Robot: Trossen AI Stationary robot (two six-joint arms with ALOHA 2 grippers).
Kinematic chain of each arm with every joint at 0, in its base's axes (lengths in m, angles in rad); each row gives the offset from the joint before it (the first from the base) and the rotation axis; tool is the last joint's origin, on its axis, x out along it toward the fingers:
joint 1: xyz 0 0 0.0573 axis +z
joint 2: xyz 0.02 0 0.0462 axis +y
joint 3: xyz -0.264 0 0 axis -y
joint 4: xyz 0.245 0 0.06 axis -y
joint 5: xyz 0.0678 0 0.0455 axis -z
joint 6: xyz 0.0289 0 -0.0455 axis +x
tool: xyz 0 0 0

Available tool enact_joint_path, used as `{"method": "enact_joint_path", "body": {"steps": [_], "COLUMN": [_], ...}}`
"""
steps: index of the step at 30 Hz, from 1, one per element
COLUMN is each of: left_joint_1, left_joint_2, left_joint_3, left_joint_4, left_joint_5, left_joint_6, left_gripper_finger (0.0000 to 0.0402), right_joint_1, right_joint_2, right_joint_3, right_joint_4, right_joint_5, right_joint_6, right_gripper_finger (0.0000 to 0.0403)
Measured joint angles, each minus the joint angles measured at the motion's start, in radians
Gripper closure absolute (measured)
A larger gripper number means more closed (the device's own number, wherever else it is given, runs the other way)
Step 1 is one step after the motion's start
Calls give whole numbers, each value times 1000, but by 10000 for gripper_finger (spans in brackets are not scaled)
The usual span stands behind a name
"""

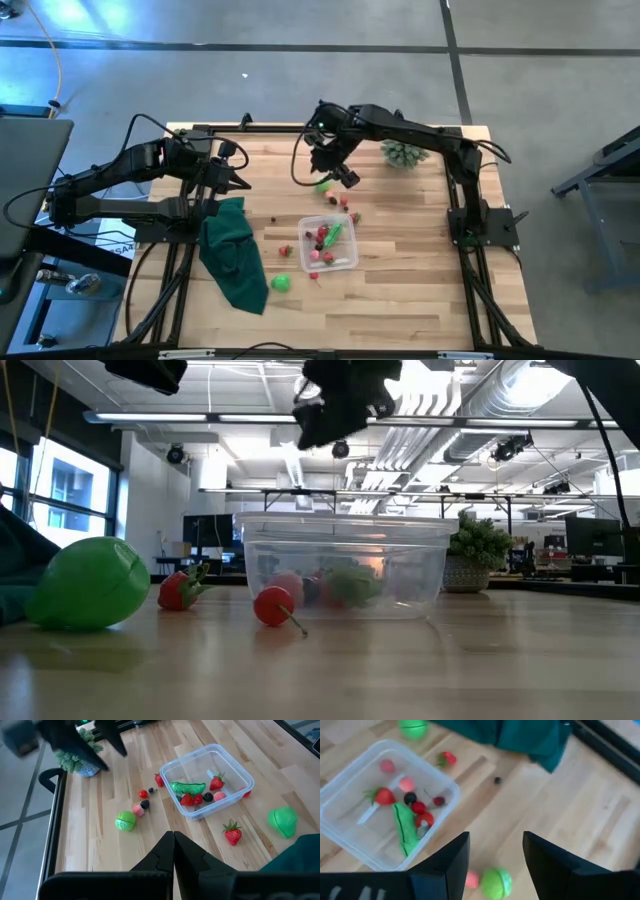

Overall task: Pick and placing Produce into tupperware
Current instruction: Put the green cabbage into the transparent bin

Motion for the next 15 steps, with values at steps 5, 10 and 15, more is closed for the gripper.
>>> {"method": "enact_joint_path", "body": {"steps": [5,10,15], "left_joint_1": [0,0,0], "left_joint_2": [0,0,0], "left_joint_3": [0,0,0], "left_joint_4": [0,0,0], "left_joint_5": [0,0,0], "left_joint_6": [0,0,0], "left_gripper_finger": [401,401,401], "right_joint_1": [-83,-173,-232], "right_joint_2": [2,2,2], "right_joint_3": [-164,-289,-389], "right_joint_4": [119,232,322], "right_joint_5": [-36,-181,-239], "right_joint_6": [-27,-42,-30], "right_gripper_finger": [226,226,226]}}
